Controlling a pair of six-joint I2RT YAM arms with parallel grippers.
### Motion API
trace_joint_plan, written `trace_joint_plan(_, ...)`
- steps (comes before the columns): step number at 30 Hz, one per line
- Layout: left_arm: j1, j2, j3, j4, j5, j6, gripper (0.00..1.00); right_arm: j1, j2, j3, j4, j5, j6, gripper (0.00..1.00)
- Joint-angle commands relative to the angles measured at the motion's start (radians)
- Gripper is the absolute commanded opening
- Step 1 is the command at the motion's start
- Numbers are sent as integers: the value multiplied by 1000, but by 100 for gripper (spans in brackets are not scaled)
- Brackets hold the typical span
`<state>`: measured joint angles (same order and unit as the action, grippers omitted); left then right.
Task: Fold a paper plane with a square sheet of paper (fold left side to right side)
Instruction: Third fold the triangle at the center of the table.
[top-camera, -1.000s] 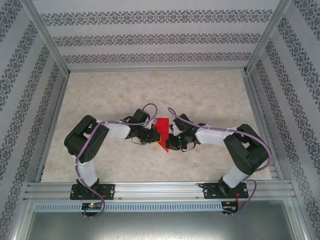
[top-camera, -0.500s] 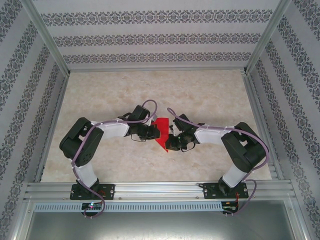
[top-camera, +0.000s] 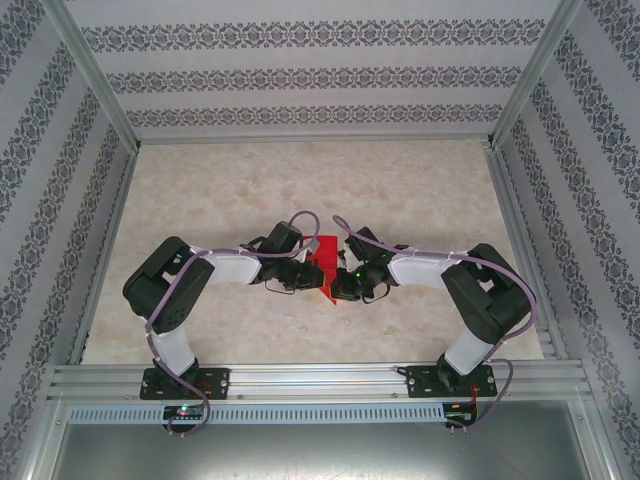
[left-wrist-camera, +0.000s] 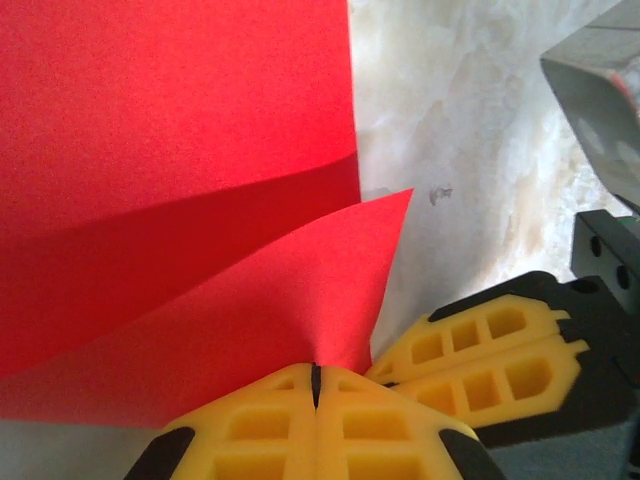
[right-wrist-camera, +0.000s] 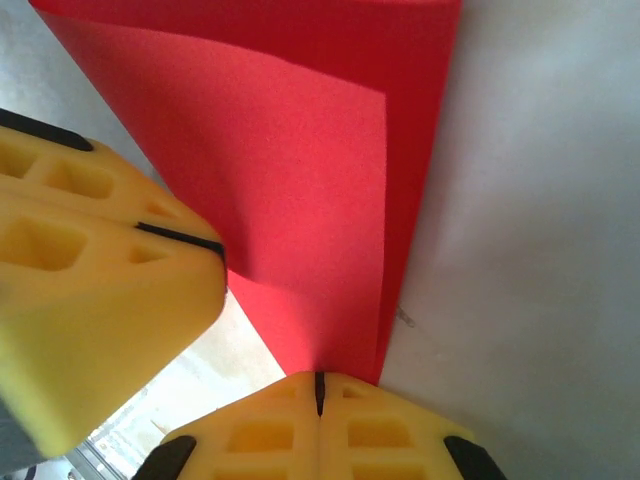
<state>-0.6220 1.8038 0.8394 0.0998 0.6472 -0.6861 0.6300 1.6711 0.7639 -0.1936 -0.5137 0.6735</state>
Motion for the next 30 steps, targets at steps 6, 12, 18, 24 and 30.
trace_joint_plan(6,-10,29,-35,31,-106,11,0,-1,64,-27,-114,97,-32,0)
trace_joint_plan(12,7,21,-23,-15,-171,43,0,-1,64,-25,-142,108,-46,0)
trace_joint_plan(18,56,2,-12,-61,-206,83,0,-3,67,-29,-150,111,-54,0)
trace_joint_plan(24,117,5,22,-99,-214,125,0,-5,65,-34,-163,114,-62,0)
trace_joint_plan(30,179,6,46,-132,-219,164,0,-9,52,-43,-177,114,-68,0)
